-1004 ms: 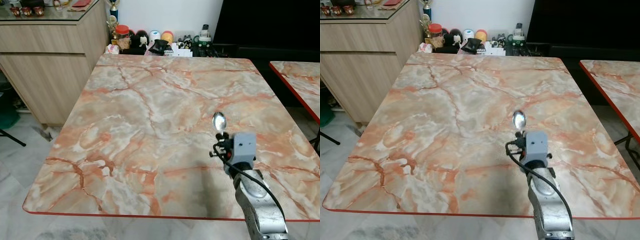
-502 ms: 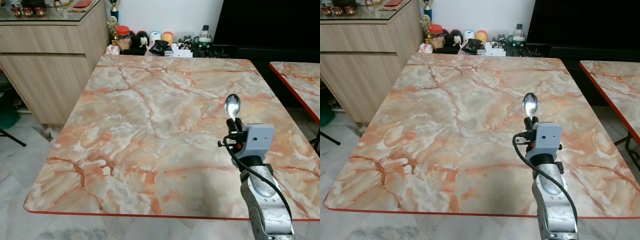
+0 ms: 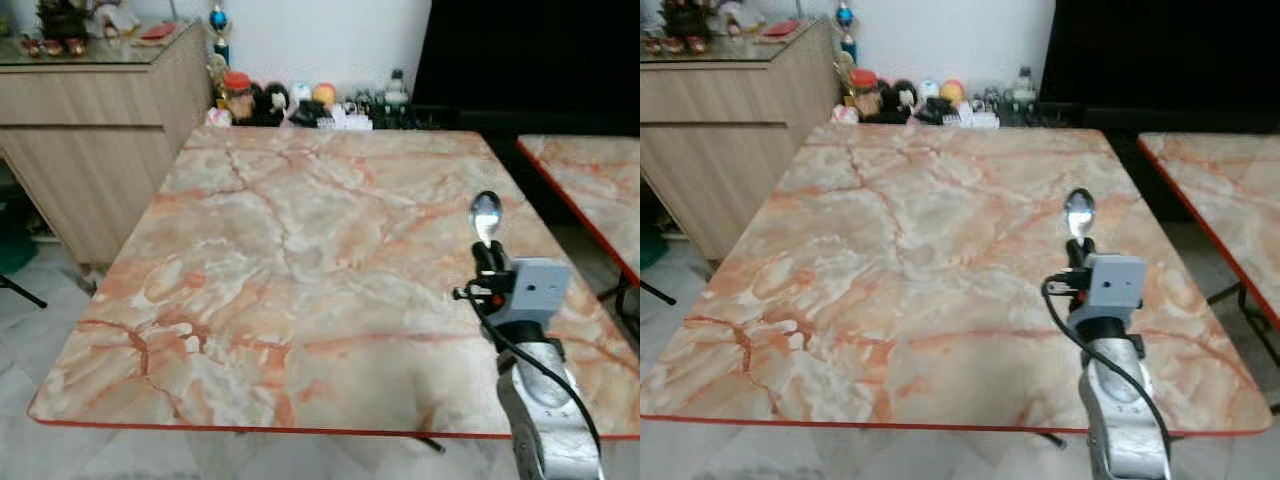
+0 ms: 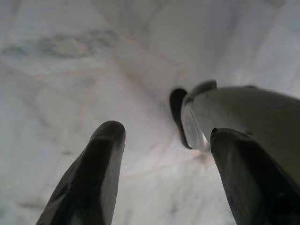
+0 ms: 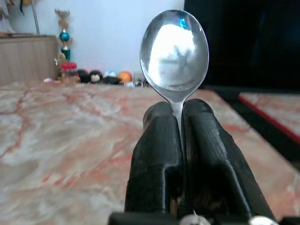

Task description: Setting the table

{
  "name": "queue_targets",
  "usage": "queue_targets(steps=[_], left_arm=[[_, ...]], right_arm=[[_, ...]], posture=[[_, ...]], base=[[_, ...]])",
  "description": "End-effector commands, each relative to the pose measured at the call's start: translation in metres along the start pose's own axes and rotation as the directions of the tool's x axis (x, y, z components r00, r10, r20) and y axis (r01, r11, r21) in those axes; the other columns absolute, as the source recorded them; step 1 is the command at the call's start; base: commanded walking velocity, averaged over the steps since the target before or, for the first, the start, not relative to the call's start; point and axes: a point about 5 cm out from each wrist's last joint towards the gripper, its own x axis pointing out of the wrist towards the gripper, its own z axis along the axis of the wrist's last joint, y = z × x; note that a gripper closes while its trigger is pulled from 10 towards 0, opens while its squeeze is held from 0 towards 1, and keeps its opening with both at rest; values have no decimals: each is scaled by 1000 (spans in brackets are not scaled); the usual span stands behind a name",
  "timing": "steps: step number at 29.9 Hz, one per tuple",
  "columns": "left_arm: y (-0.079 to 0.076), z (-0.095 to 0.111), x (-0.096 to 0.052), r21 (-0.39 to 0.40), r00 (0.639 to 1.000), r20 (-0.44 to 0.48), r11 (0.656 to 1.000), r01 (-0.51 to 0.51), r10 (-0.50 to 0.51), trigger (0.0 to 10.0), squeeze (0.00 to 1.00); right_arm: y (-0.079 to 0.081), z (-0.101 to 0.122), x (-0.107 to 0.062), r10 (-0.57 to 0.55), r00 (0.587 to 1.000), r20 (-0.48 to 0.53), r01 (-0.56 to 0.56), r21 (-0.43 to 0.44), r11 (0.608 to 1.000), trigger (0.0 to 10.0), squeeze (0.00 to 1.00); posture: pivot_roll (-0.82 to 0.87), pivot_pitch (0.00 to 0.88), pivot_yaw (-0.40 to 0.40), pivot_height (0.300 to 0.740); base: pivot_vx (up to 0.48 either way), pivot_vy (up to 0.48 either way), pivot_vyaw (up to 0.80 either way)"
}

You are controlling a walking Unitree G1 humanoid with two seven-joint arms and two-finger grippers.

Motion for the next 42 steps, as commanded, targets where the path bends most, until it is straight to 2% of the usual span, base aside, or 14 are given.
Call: queue_targets(steps=[1,19,28,35,42], left_arm=[[1,-11,-2,21,999,-32,1000,6,-5,10000,0],[-1,-1,0,34,1000,2,999,21,-21,10000,0],[-1,3,0,37,1000,12,999,23,-24,10000,0],[-6,5,1,57,999,15,997,45,-46,10000,0],[-5,5,1,56,999,18,998,41,-42,10000,0]], right_arm=[[5,5,2,15,1000,23,-16,15,1000,10000,0],[4,12,5,2,998,61,-3,14,1000,10000,0],[-1,18,9,-29,996,85,28,10,1000,10000,0],[-5,27,12,-41,991,131,42,2,999,10000,0],[-6,32,12,-58,985,160,59,0,998,10000,0]], posture=[[-26,59,-16,740],[-27,89,-14,740],[-37,97,-12,740],[-48,100,-7,740],[-51,104,-5,740]], base=[[0,-420,0],[0,-420,0],[0,-419,0],[0,-418,0],[0,-423,0]])
